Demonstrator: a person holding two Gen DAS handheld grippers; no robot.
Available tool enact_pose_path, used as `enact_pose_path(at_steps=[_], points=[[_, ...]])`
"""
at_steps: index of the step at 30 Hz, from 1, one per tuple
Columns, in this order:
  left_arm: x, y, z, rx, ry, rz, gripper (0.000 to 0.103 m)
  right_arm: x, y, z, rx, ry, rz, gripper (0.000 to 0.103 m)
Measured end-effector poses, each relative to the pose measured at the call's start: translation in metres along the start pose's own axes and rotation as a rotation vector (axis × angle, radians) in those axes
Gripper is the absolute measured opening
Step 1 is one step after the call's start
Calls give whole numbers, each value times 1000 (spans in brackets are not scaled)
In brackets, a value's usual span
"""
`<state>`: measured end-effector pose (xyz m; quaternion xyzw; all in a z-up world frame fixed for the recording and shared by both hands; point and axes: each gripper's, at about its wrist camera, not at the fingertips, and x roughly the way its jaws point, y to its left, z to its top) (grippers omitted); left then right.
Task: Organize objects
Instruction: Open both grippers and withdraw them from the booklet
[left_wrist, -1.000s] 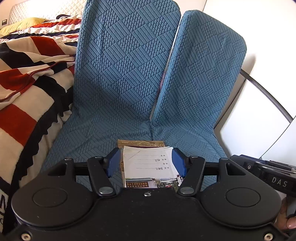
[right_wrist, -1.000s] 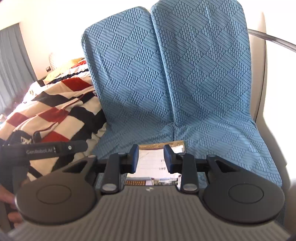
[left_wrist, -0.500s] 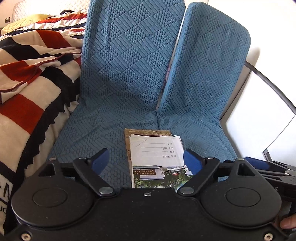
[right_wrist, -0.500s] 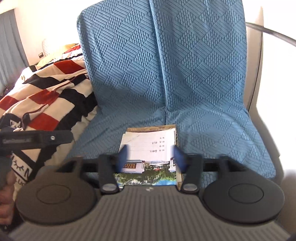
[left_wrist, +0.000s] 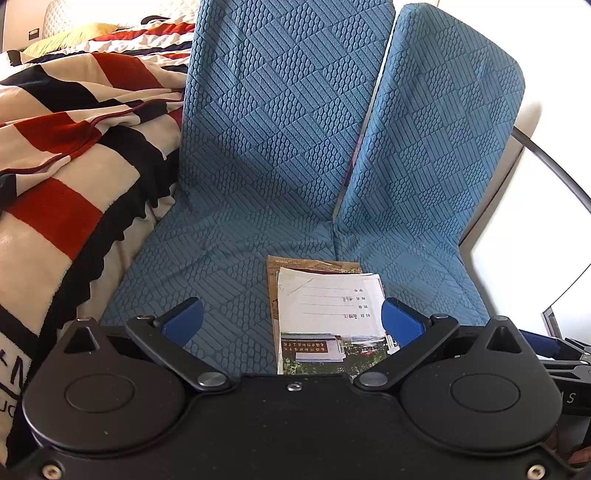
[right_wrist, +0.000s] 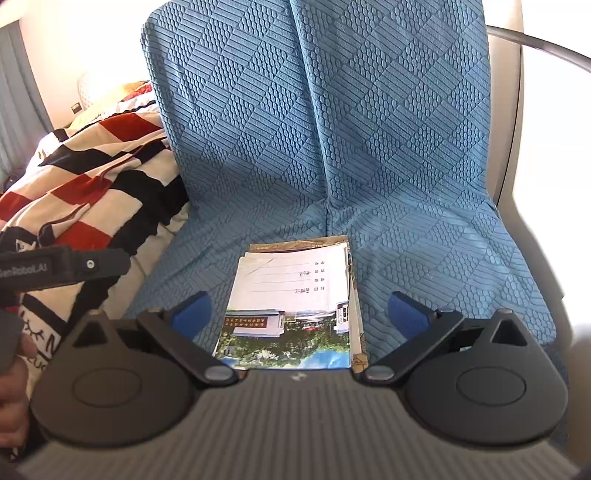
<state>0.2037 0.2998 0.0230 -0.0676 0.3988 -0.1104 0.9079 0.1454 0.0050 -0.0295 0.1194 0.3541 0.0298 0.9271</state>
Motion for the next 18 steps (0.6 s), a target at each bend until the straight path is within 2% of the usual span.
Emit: enact_pose_path(at_steps=[18], points=[[13, 1, -2, -2, 18, 26, 103, 4, -1, 0, 1, 12, -18, 103]])
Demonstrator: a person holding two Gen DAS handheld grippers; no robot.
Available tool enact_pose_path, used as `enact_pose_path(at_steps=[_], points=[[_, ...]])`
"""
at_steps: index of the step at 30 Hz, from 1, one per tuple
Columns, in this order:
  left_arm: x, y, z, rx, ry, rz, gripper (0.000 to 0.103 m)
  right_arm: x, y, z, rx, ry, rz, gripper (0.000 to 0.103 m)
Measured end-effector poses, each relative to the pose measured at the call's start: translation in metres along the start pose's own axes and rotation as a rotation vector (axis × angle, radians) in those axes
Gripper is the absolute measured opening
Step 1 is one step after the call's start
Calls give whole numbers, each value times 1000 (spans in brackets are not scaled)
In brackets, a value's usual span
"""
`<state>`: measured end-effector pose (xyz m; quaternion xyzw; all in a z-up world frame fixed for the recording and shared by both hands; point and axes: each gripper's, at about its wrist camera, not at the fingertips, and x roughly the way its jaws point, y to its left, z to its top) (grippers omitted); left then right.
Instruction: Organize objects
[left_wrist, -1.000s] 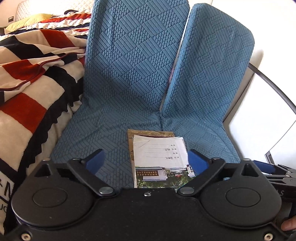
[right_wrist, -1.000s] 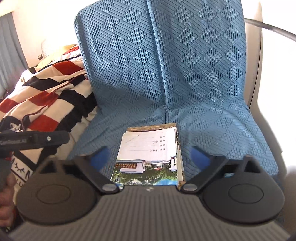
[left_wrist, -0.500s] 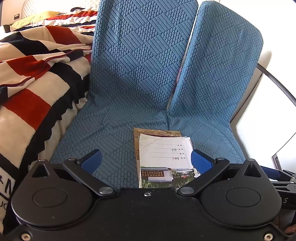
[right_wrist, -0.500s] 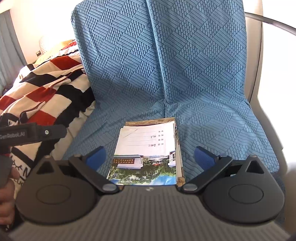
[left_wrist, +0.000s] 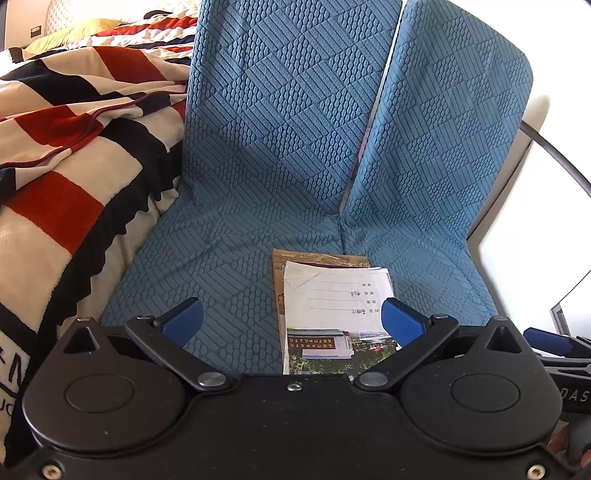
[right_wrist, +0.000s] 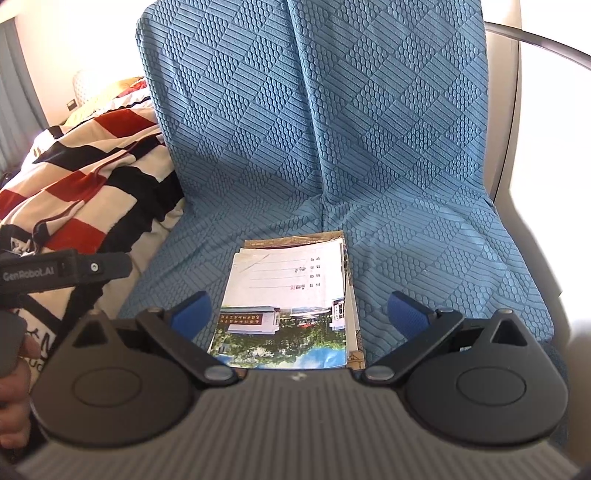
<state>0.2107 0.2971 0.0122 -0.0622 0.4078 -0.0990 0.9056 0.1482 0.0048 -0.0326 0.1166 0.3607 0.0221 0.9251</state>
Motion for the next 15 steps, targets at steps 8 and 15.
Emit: enact_pose_path(at_steps=[8, 15], points=[[49, -14, 7, 6, 14, 27, 103, 1, -6, 0, 9, 2, -10, 103], [107, -43, 22, 19, 8, 14, 103, -3, -16, 0, 24, -14, -39, 103]])
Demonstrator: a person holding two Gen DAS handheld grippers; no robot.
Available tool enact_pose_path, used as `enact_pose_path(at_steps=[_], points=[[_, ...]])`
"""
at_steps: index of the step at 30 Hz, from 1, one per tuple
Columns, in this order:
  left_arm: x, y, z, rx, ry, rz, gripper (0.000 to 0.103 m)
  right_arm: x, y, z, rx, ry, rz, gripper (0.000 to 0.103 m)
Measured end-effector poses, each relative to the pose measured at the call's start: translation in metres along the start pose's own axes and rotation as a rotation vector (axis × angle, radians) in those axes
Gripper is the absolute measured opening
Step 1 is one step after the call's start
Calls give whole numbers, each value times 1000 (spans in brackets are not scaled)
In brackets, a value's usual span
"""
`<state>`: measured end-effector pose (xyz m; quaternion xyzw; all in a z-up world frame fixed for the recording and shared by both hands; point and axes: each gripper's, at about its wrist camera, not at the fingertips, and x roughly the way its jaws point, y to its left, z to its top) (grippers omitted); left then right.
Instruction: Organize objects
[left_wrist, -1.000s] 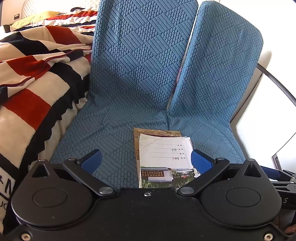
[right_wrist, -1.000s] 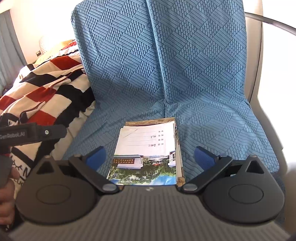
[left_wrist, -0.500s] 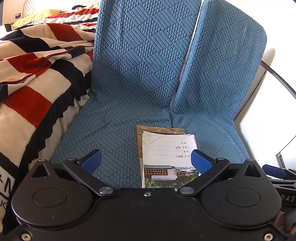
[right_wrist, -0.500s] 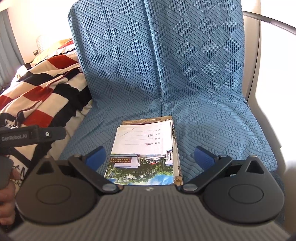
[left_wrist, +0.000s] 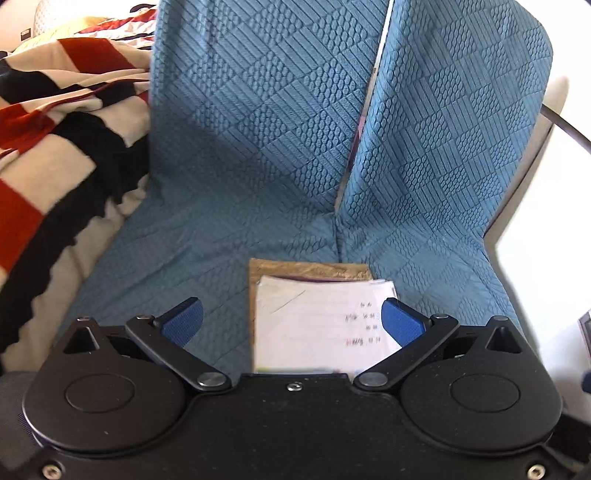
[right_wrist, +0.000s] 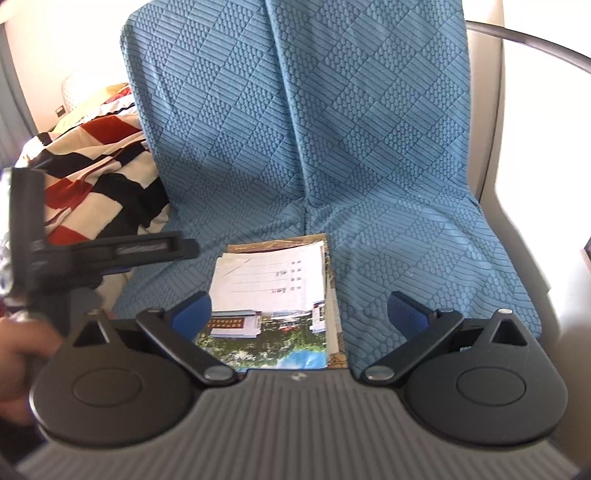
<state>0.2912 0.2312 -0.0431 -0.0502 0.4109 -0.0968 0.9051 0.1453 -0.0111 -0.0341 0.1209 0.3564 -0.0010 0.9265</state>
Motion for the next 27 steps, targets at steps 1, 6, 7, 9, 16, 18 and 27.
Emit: enact_pose_path(at_steps=[1, 6, 7, 9, 16, 18, 27], points=[[9, -5, 1, -3, -2, -1, 103, -1, -1, 0, 3, -3, -3, 103], [61, -30, 1, -26, -3, 29, 103, 0, -6, 3, 13, -16, -17, 103], [71, -36, 1, -23, 0, 38, 103, 1, -6, 4, 13, -17, -18, 103], [92, -43, 2, -16, 10, 51, 103, 2, -6, 5, 15, -20, -13, 103], [153, -64, 11, 52, -7, 120, 103, 4, -1, 9, 0, -24, -6, 103], [168, -70, 11, 92, -22, 157, 103, 6, 0, 10, -5, -22, -7, 103], [203, -81, 1, 133, -42, 171, 103, 15, 3, 13, 0, -10, -2, 103]])
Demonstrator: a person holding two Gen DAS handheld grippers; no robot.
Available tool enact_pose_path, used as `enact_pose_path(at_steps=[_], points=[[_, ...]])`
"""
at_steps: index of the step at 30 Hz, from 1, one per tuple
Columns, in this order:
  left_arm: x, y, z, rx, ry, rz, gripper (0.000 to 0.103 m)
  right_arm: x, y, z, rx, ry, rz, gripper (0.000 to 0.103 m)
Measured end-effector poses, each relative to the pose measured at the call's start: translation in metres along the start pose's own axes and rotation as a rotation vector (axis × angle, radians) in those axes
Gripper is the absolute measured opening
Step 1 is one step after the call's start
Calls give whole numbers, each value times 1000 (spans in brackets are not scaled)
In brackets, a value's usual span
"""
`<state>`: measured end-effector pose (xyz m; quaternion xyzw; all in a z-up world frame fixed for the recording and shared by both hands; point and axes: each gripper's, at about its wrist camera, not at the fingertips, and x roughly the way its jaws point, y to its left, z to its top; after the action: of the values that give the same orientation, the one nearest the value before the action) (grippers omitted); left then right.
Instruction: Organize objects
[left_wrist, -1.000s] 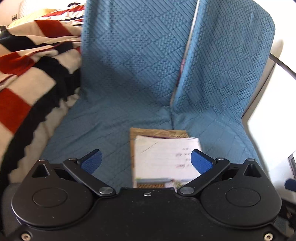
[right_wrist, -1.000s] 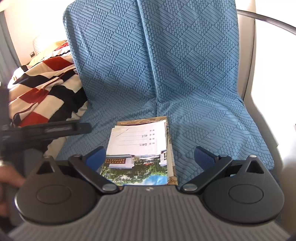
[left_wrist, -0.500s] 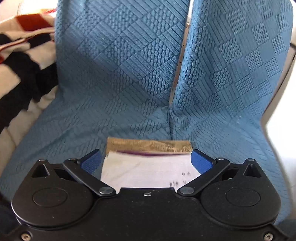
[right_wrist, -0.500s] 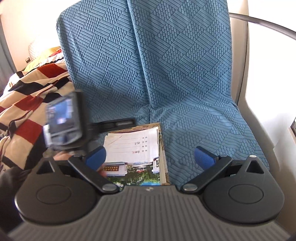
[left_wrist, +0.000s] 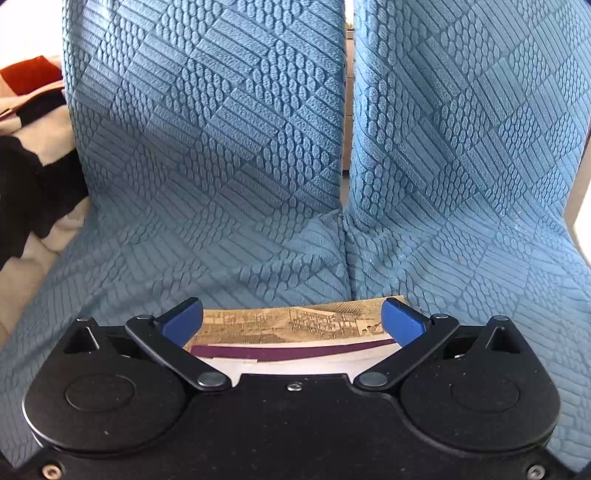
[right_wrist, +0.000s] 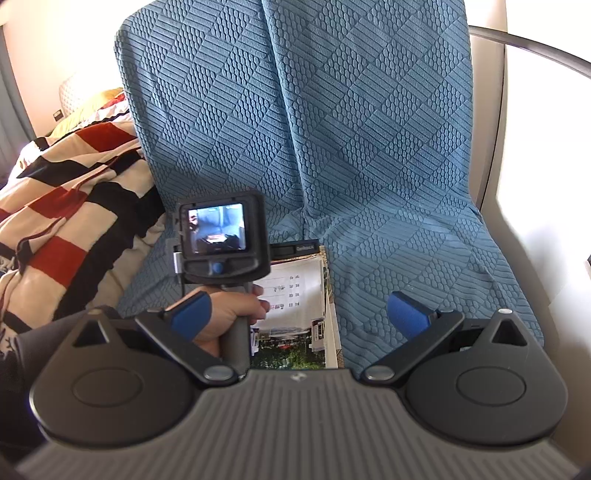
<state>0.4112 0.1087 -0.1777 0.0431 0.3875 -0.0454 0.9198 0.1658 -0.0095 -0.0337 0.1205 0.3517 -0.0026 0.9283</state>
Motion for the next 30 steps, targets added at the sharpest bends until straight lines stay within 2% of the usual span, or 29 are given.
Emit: enact_pose_path(at_steps=[6, 11, 20, 26, 30], points=[[10, -3, -2, 0, -2, 11, 103, 6, 11, 5, -13, 7, 17, 103], [24, -3, -3, -21, 67, 0, 103, 8, 22, 11, -31, -3, 33, 103], [27, -4, -6, -38, 69, 17, 103, 16, 37, 18, -34, -7, 49, 103], [53, 0, 6, -53, 150, 9, 103, 24, 47, 27, -41, -20, 45, 103], [55, 1, 6, -53, 149, 9, 103, 31, 53, 30, -43, -18, 45, 103]])
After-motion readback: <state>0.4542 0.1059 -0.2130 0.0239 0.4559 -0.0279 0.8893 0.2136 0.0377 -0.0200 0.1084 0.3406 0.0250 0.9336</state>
